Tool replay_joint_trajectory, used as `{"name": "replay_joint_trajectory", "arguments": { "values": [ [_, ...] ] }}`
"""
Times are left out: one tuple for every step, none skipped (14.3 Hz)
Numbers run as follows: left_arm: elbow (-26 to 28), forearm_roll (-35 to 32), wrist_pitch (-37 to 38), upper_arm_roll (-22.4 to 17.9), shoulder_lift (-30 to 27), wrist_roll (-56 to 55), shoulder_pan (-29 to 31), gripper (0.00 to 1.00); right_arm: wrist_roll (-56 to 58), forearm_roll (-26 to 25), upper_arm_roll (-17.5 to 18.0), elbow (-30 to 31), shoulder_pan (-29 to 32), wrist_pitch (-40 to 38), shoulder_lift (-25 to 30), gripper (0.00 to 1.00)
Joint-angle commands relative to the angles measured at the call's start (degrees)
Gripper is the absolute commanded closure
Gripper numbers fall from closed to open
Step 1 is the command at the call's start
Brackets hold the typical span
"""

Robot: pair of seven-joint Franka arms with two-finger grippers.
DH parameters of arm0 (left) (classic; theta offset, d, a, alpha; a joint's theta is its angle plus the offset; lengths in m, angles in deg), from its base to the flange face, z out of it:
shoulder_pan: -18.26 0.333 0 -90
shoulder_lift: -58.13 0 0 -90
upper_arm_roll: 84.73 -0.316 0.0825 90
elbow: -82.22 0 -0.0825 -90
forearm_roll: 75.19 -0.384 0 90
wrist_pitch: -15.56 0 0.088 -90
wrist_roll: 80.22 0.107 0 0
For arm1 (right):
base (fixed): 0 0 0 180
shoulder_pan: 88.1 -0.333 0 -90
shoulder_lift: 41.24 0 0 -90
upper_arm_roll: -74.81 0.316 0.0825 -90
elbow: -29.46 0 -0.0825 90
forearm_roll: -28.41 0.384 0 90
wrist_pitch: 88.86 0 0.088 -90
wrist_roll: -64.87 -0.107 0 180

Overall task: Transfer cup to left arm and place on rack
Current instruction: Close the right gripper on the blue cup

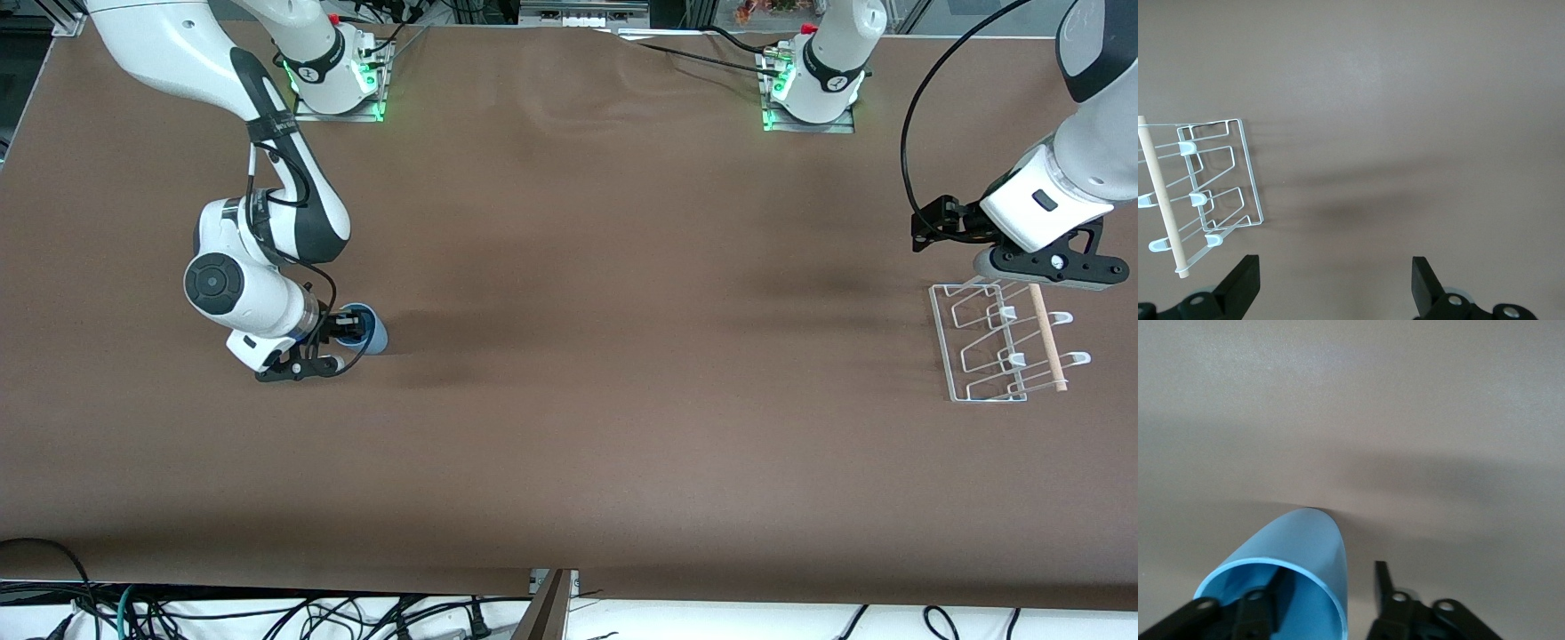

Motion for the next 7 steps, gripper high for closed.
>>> {"name": "replay_joint_trajectory", "arguments": {
  "values": [
    [-0.2,1.4,0.5,0.2,-0.4,0.0,0.4,0.00,-0.9,0.7,0.0,0.2,-0.2,0.3,0.7,1.00],
    [-0.2,1.4,0.5,0.2,-0.4,0.0,0.4,0.00,-0.7,0.7,0.0,0.2,-0.2,0.3,0.7,1.00],
    [-0.2,1.4,0.5,0.2,-0.4,0.0,0.4,0.00,-0.7,0.7,0.0,0.1,-0.2,0.3,0.7,1.00],
    [-0.2,1.4,0.5,0.2,-0.4,0.0,0.4,0.00,-0.8,0.7,0.0,0.1,-0.3,0.2,0.7,1.00],
    [-0.2,1.4,0.5,0.2,-0.4,0.0,0.4,0.00,-0.8,0.7,0.0,0.1,-0.4,0.2,0.7,1.00],
    [-0.2,1.4,0.5,0.2,-0.4,0.0,0.4,0.00,-1.0,0.8,0.0,-0.3,-0.6,0.1,0.8,1.00],
    [-0.2,1.4,0.5,0.2,-0.4,0.0,0.4,0.00,-2.7,0.8,0.1,-1.8,-0.7,-1.1,0.9,1.00]
  ]
}}
